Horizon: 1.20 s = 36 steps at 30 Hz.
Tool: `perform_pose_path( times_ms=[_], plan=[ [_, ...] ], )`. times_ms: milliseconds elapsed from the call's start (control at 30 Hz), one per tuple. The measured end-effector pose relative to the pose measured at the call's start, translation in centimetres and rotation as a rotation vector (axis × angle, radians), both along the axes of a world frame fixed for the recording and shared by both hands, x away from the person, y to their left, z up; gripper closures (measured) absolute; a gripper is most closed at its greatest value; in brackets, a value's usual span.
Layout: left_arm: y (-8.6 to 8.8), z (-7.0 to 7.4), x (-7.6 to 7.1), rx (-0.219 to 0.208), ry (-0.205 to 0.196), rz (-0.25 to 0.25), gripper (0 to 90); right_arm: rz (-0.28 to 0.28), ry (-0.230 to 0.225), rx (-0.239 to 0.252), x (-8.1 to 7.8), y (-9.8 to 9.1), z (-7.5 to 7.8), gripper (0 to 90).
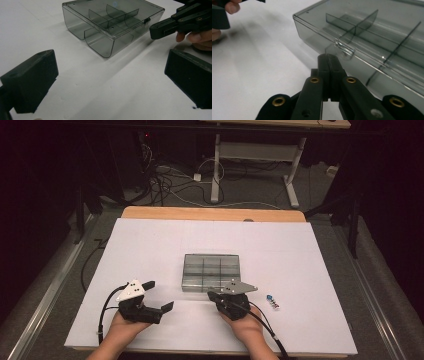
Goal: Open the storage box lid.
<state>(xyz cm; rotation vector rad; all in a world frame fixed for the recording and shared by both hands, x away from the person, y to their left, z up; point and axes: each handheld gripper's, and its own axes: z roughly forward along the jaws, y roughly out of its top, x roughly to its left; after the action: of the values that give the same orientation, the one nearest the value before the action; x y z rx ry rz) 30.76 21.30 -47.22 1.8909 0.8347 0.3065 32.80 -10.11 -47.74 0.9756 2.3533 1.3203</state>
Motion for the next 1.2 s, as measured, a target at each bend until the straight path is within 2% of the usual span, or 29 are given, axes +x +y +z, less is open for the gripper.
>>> perform_pose_path(
  times_ms=[267,1200],
  plan=[
    [-0.07,0.00,-0.04,-0.010,0.005,-0.007,0.0,-0.025,0.025,-0.031,0.39,-0.36,-0.38,90.0],
    [-0.19,-0.17,0.07,-0.007,0.015,-0.008,0.0,-0.033,0.001,-0.032,0.72,-0.50,-0.29,90.0]
  ],
)
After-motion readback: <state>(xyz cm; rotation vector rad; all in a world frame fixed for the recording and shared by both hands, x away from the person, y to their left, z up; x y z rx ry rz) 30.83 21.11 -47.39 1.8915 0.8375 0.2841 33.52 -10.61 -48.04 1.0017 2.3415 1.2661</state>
